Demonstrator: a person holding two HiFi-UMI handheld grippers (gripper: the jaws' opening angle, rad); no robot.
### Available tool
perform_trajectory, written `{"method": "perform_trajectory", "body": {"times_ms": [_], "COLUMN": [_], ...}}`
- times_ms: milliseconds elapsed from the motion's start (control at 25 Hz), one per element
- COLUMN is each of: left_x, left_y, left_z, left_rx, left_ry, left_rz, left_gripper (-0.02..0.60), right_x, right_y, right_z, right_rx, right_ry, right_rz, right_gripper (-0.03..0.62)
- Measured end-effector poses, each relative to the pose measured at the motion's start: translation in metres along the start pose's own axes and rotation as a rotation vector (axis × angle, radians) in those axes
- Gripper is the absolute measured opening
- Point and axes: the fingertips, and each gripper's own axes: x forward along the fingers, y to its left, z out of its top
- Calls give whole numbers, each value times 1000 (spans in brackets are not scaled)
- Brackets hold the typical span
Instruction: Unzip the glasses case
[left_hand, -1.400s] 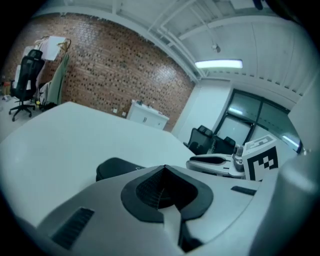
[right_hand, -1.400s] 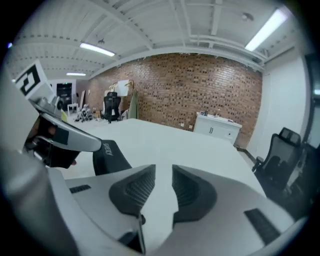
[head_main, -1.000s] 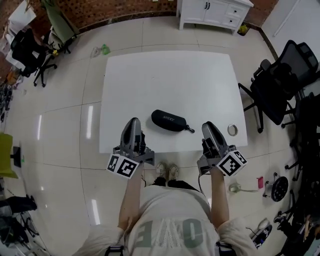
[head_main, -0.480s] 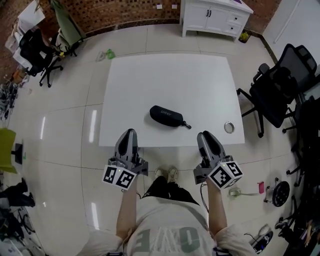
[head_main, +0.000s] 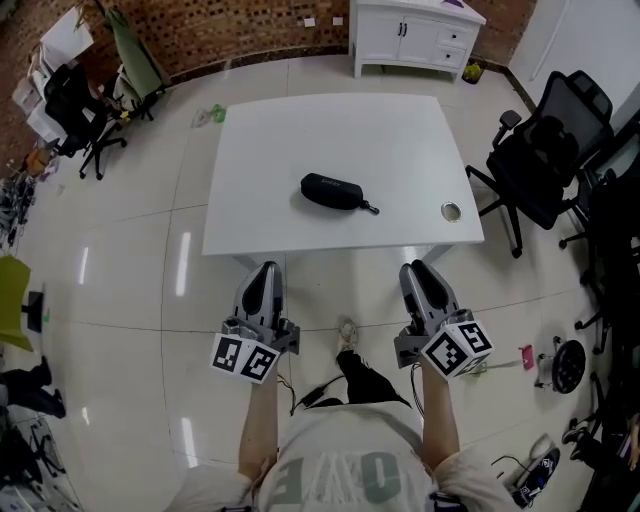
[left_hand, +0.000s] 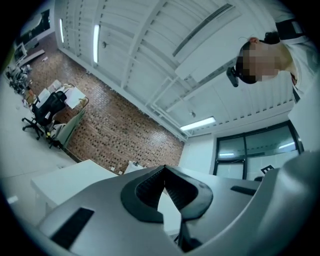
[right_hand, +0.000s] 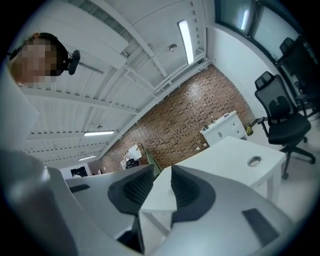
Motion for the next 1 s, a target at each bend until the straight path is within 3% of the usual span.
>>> {"method": "perform_trajectory", "body": {"times_ms": [240,560,760,800,1000], "left_x": [-142,-278,-322,-328,-350], "left_y": [-72,-166,-200,-206,-234], "left_z": [21,69,46,39,26], "left_rx": [74,110,125,122,123], "left_ry": [-42,-41,28,45,96], "left_rz": [-37,-3,29,36,55], "left_gripper": [-5,-6,-6,-5,-5], "right_x": [-116,-271,-328,-337,-373], "right_y": [86,187,196,194,200], "right_z": [-44,-46,-64,-67,-81], "right_rx": [-35,-173,-134,-129,-139], "right_ry": [-27,-36,-27,-19,31], "right_rz": [-4,-26,-71,-89,-105], "right_gripper": [109,109,92,-2,-2]}}
